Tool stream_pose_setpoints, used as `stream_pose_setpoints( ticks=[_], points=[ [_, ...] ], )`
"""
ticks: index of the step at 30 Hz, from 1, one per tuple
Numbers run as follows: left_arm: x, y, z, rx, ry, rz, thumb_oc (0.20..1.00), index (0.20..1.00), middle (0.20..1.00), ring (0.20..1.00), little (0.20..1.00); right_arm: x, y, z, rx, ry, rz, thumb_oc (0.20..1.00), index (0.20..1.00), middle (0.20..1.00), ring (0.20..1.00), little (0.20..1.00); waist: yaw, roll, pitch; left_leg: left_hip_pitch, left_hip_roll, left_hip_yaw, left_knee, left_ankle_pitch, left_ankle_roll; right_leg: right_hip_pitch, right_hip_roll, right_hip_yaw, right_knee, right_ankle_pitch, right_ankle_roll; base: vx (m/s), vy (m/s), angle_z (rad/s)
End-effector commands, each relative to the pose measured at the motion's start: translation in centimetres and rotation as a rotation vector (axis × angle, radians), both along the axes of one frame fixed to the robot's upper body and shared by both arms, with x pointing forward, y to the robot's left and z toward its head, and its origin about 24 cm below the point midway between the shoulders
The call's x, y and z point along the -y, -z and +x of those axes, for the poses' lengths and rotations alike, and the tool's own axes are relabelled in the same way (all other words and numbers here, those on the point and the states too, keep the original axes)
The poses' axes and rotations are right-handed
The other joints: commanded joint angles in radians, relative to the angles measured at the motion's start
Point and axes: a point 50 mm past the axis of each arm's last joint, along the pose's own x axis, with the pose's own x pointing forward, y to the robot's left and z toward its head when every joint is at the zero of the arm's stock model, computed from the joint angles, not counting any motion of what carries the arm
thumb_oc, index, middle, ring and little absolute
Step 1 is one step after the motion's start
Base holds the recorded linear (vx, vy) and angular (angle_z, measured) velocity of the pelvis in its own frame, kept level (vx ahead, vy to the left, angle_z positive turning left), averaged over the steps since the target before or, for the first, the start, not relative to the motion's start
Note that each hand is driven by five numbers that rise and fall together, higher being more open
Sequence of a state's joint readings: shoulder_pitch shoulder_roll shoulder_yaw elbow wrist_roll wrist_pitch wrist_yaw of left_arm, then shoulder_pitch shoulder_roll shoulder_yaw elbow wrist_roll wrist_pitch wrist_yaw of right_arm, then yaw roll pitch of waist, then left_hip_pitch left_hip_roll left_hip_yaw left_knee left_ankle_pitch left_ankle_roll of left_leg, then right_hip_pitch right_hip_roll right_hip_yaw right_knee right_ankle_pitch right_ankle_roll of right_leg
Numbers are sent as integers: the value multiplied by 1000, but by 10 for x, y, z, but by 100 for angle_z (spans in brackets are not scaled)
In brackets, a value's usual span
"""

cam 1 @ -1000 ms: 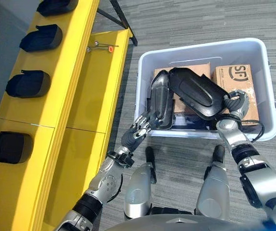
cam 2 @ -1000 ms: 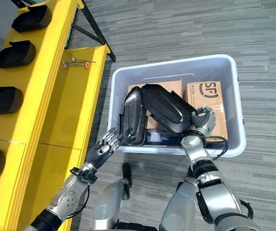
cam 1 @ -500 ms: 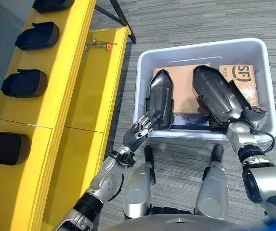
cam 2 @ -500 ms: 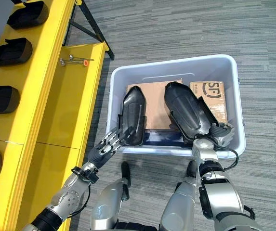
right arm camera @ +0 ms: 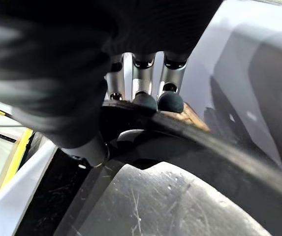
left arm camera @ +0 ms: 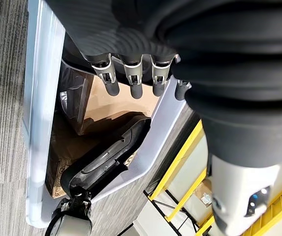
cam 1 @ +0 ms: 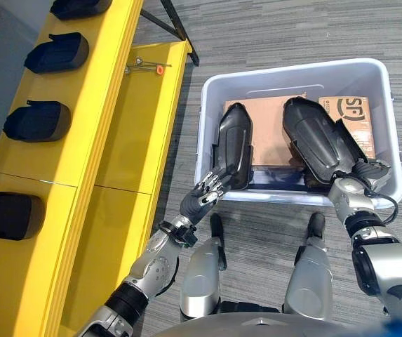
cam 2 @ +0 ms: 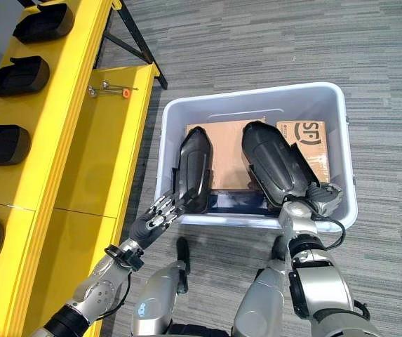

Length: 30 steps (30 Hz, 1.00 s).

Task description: Move parts from the plastic box to the shelf.

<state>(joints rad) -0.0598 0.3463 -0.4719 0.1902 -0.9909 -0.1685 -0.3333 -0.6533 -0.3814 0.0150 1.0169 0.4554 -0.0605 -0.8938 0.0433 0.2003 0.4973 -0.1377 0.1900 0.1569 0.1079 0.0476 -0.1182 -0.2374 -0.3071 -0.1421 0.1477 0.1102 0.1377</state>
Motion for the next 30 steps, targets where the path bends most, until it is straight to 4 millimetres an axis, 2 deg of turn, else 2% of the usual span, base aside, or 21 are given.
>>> stream_pose_setpoints(
  ticks=[1,6,16,20,27,29,30],
  points=[
    [3,-18,-4,110,37,-26,1000,1000,1000,1000,1000,-8,-10,9,133,29,151,200,200,200,200,200,6,0,-2,-2,-20,-3,1,8,51,17,31,-38,157,-142,-56,0,0,0],
    [5,-17,-4,116,40,-18,1000,1000,1000,1000,1000,-22,6,5,185,81,355,200,200,200,200,200,2,-4,-6,8,-18,0,-7,10,51,28,35,-36,145,-138,-54,0,0,0],
    [11,-15,-8,114,57,-11,1000,1000,1000,1000,1000,-29,11,0,215,148,397,200,200,200,200,200,-8,0,-19,28,-19,6,-18,13,50,48,37,-32,128,-133,-54,0,0,0],
    [13,-15,-10,112,62,-11,1000,1000,1000,1000,1000,-27,11,-4,244,179,397,200,200,200,200,200,-15,3,-22,34,-20,8,-19,11,50,52,38,-28,126,-133,-53,16,5,0],
    [15,-11,-16,99,84,-14,1000,1000,1000,1000,1000,-16,11,-10,368,275,530,200,200,200,200,200,-23,14,-33,49,-22,13,-26,10,50,66,37,-23,116,-134,-51,38,3,-8],
    [15,-9,-16,92,90,-11,1000,1000,1000,1000,1000,-11,9,-10,410,301,567,200,200,200,200,200,-23,16,-36,55,-23,12,-27,10,51,72,36,-24,115,-135,-51,45,-20,-2],
    [15,-9,-18,88,102,-9,1000,1000,1000,1000,1000,-4,0,-7,455,316,560,200,200,200,200,200,-20,20,-38,55,-24,10,-24,7,51,72,34,-25,119,-138,-50,30,-24,0]
  ],
)
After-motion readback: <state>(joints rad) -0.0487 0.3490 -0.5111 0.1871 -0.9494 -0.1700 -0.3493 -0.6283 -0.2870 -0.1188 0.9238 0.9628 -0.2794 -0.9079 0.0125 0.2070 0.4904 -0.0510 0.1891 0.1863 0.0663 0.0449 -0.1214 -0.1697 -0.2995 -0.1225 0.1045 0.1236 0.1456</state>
